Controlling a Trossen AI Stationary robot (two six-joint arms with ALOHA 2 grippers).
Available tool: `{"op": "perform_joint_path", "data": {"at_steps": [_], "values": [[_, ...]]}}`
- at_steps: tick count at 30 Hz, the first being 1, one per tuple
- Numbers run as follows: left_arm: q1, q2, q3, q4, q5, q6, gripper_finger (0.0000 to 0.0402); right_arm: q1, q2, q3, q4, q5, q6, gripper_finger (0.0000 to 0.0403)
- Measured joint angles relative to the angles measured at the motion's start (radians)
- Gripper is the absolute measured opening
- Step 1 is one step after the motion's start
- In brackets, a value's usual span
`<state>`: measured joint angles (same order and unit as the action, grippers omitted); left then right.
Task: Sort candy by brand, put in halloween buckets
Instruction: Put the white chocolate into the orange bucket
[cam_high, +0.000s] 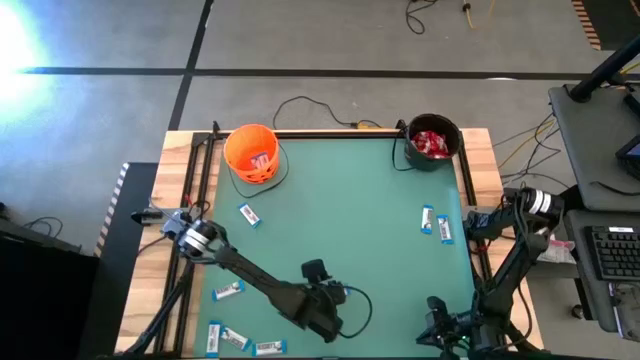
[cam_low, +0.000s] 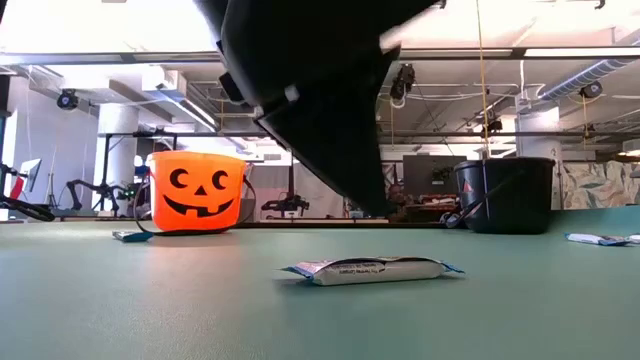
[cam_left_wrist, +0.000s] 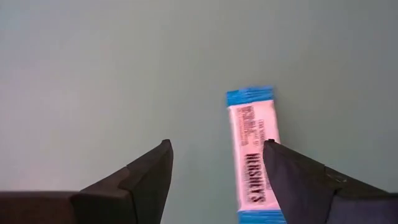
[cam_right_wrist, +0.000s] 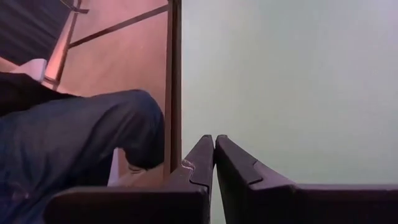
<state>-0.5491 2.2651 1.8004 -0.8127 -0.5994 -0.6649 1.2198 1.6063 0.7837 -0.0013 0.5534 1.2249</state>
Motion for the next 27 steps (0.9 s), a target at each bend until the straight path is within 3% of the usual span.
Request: {"op": "perform_joint_path", "data": {"at_steps": [5,8,11,17,24,27], "values": [[-0.016,-0.13,-0.31,0.526,0.022,0.07,0.0232,-0.007,0.081,0.062,0.001,0.0,-0.025,0.0009],[-0.019,-0.143,-0.436,0.684,0.023,0.059,0.0232,-0.025,0.111,0.094,0.002,0.002,-0.046,0.0009],[-0.016,-0.118,-0.487,0.822,0.022,0.061,0.0232,-0.044,0.136,0.125,0.0,0.006,-0.055,0.0009],[-0.019,-0.044,-0.481,0.879,-0.043,0.049,0.0232,-0.084,0.184,0.162,-0.002,0.078,-0.084,0.0009],[-0.026,0.006,-0.477,0.895,-0.077,-0.02,0.023,-0.128,0.212,0.172,-0.001,0.067,-0.116,0.0009],[-0.038,0.021,-0.501,0.927,-0.141,-0.046,0.0214,-0.137,0.193,0.172,-0.004,0.069,-0.17,0.0009]]}}
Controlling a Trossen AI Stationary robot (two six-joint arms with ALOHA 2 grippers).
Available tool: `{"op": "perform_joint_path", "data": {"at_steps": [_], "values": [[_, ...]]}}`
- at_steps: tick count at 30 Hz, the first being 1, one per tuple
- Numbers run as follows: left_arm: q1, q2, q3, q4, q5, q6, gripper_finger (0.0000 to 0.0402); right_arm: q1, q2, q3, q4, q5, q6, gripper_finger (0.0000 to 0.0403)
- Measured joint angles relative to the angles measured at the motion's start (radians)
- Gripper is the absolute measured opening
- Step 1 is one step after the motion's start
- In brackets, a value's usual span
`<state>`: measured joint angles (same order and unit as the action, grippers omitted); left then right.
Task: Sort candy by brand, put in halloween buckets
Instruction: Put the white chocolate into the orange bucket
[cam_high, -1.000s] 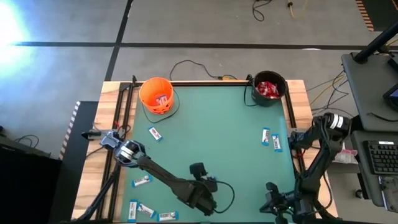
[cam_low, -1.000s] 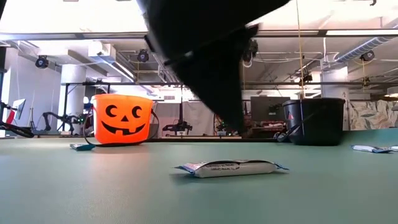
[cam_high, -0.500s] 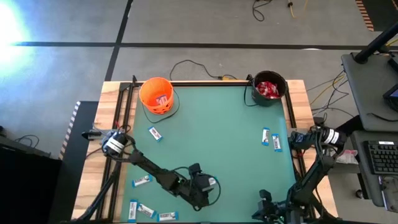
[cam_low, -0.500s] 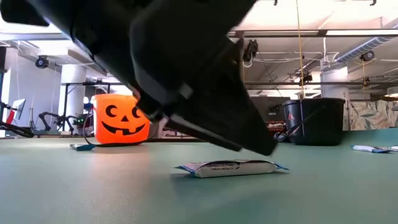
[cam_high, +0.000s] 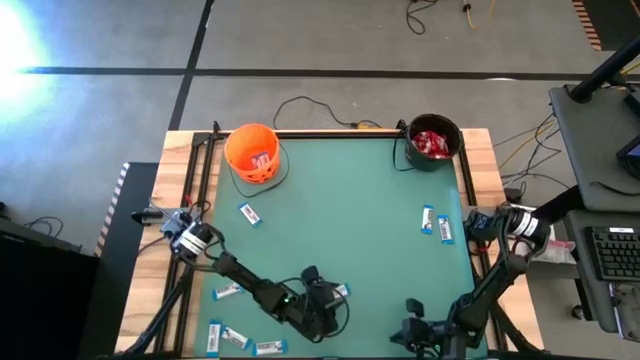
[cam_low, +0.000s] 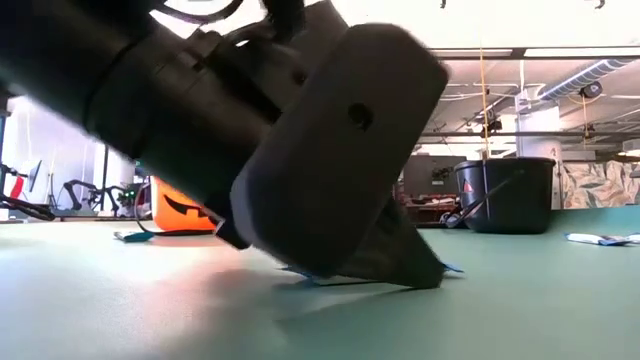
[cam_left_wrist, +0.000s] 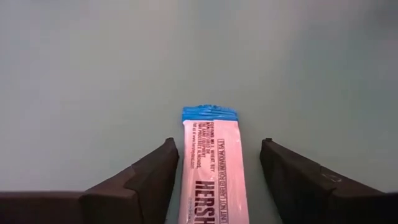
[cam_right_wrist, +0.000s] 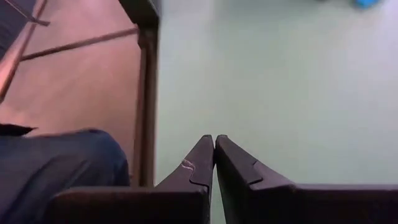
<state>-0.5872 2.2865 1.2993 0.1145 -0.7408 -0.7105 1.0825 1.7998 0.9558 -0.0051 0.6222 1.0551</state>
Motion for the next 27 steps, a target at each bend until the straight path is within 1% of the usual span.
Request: {"op": "perform_joint_path", "data": {"at_steps": [2,4,6,9,12,14,17,19,21,23,27], "values": [[-0.008,0.012,-0.024,0.049,-0.034,0.019,0.0193,-0.002,-0.027,0.001,0.001,0.016,-0.044,0.0009],[-0.01,0.034,-0.051,0.138,-0.053,0.056,0.0169,-0.002,-0.062,0.002,0.001,0.031,-0.087,0.0009],[-0.012,0.053,-0.076,0.231,-0.061,0.079,0.0147,-0.001,-0.102,0.002,0.0,0.035,-0.126,0.0009],[-0.012,0.079,-0.086,0.301,-0.068,0.076,0.0116,-0.002,-0.166,0.002,-0.006,0.051,-0.194,0.0009],[-0.011,0.081,-0.089,0.306,-0.065,0.061,0.0094,-0.002,-0.245,-0.006,-0.077,0.131,-0.209,0.0009],[-0.009,0.066,-0.093,0.302,-0.055,0.071,0.0091,-0.017,-0.306,-0.015,-0.183,0.183,-0.183,0.0009],[0.003,0.012,-0.098,0.244,-0.001,0.114,0.0091,-0.082,-0.404,-0.04,-0.371,0.19,-0.123,0.0009],[0.015,-0.052,-0.102,0.15,0.03,0.129,0.009,-0.145,-0.461,-0.074,-0.43,0.182,-0.127,0.0009],[0.032,-0.134,-0.113,0.012,0.043,0.152,0.0088,-0.218,-0.515,-0.126,-0.406,0.127,-0.205,0.0009],[0.057,-0.224,-0.122,-0.097,0.041,0.182,0.0088,-0.31,-0.558,-0.188,-0.313,0.032,-0.329,0.0009],[0.12,-0.453,-0.16,-0.213,0.006,0.201,0.0088,-0.522,-0.615,-0.331,-0.038,-0.264,-0.596,0.0009]]}}
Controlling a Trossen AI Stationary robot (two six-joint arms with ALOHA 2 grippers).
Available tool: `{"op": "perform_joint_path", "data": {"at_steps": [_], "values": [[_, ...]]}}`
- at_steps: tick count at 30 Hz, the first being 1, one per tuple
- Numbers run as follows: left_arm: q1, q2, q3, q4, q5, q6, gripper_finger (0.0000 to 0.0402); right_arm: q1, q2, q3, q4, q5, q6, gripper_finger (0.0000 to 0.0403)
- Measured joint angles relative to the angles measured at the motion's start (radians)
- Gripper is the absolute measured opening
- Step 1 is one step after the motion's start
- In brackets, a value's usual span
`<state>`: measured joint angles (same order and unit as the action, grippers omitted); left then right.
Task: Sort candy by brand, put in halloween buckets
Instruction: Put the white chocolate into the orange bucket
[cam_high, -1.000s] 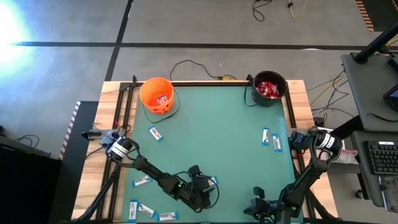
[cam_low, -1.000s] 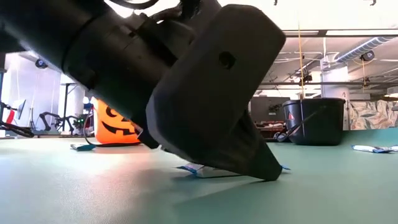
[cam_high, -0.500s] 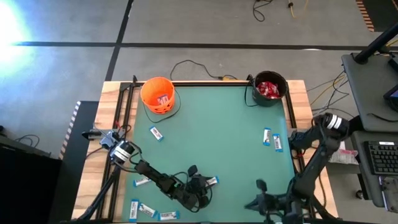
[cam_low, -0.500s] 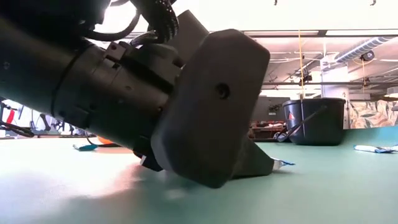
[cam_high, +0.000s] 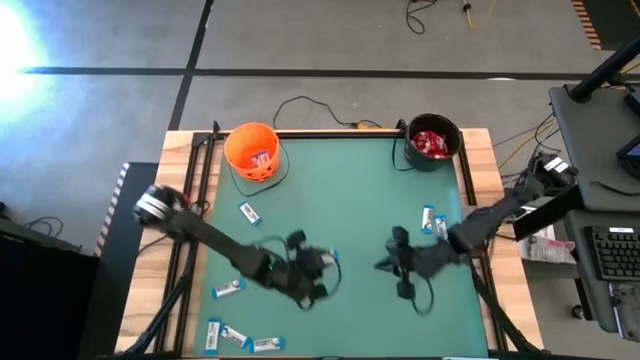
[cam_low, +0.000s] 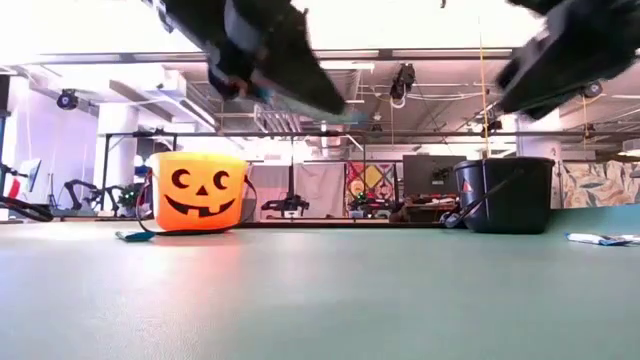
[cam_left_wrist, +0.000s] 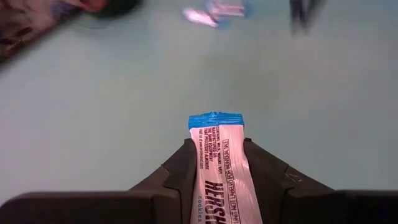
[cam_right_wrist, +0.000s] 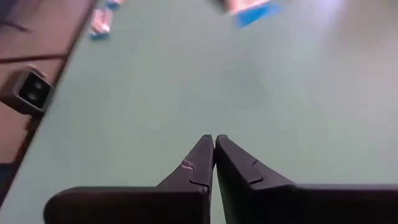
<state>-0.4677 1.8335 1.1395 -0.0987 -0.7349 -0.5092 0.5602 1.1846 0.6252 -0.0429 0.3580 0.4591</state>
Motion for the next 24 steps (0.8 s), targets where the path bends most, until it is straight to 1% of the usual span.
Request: {"op": "perform_joint_path", "data": {"at_steps": [1,3,6,9,11,15,18,21,24], "values": [[0.021,-0.046,-0.018,-0.031,-0.001,0.002,0.0088,-0.054,-0.01,-0.031,0.074,-0.076,-0.055,0.0009],[0.073,-0.13,-0.067,-0.087,0.0,0.016,0.0087,-0.154,-0.037,-0.09,0.196,-0.195,-0.15,0.0009],[0.176,-0.273,-0.125,-0.117,-0.002,0.029,0.0087,-0.274,-0.092,-0.17,0.323,-0.294,-0.27,0.0009],[0.301,-0.386,-0.178,-0.171,0.021,0.04,0.0087,-0.355,-0.183,-0.247,0.39,-0.312,-0.364,0.0009],[0.38,-0.439,-0.204,-0.19,0.032,0.082,0.0087,-0.39,-0.265,-0.303,0.405,-0.313,-0.416,0.0009],[0.535,-0.558,-0.226,-0.159,0.107,0.19,0.0087,-0.412,-0.474,-0.422,0.422,-0.31,-0.481,0.0009],[0.644,-0.596,-0.261,-0.184,0.156,0.24,0.0087,-0.41,-0.651,-0.513,0.454,-0.306,-0.489,0.0009],[0.755,-0.631,-0.288,-0.166,0.197,0.268,0.0087,-0.41,-0.822,-0.605,0.508,-0.306,-0.479,0.0009],[0.864,-0.622,-0.316,-0.183,0.223,0.29,0.0087,-0.41,-0.963,-0.612,0.378,-0.306,-0.474,0.0009]]}}
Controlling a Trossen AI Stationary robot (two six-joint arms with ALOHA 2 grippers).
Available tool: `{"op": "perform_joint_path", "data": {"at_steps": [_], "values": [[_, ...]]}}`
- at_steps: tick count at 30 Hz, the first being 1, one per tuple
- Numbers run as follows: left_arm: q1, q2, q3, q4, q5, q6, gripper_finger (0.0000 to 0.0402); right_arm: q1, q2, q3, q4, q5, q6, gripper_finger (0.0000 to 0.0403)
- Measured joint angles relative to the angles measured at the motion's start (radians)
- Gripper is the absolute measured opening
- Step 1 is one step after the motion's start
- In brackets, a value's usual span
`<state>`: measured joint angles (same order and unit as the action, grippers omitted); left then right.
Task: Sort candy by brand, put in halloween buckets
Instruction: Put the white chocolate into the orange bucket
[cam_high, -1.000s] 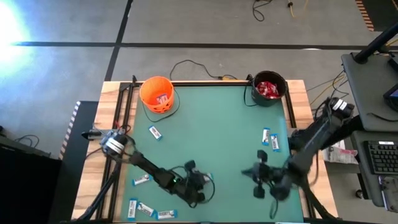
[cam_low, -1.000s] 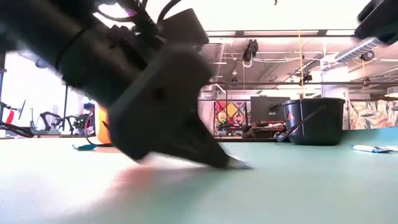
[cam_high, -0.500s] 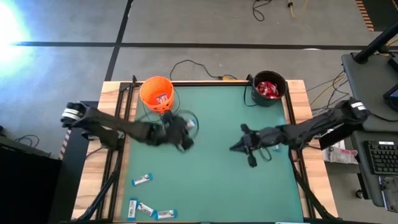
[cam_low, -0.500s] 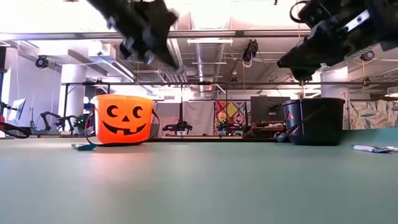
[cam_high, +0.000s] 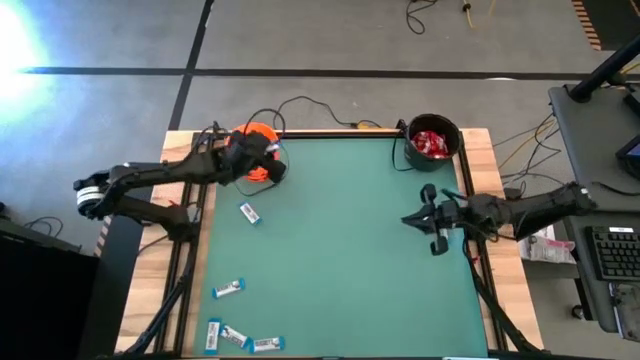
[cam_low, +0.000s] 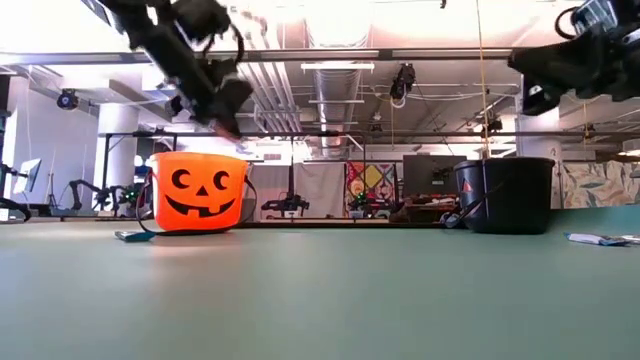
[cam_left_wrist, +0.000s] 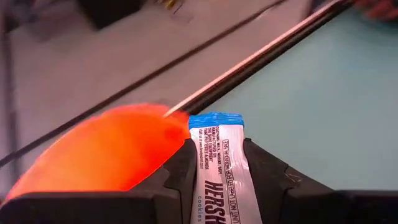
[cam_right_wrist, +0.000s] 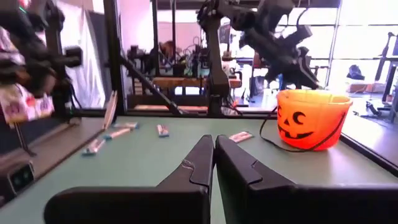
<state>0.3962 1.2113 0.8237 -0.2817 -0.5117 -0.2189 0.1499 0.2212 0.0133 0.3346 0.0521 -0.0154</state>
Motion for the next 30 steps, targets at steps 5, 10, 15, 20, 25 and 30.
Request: {"op": "perform_joint_path", "data": {"at_steps": [5,10,15,20,25,30], "values": [[0.152,0.014,0.011,0.001,0.033,0.02,0.0087,0.0,-0.128,-0.001,-0.215,0.001,0.074,0.0009],[0.202,0.047,0.009,-0.039,0.044,-0.01,0.0087,0.0,-0.162,-0.001,-0.31,-0.001,0.152,0.0009],[0.229,0.111,0.009,-0.061,0.052,-0.099,0.0087,0.0,-0.152,-0.001,-0.311,-0.002,0.199,0.0009],[0.236,0.198,0.027,-0.083,0.075,-0.222,0.0087,0.0,-0.148,-0.001,-0.312,-0.001,0.199,0.0009],[0.235,0.285,0.093,-0.108,0.116,-0.287,0.0087,0.0,-0.148,-0.001,-0.312,-0.001,0.199,0.0009],[0.235,0.38,0.201,-0.244,0.158,-0.34,0.0095,0.0,-0.147,-0.001,-0.313,0.0,0.199,0.0009]]}}
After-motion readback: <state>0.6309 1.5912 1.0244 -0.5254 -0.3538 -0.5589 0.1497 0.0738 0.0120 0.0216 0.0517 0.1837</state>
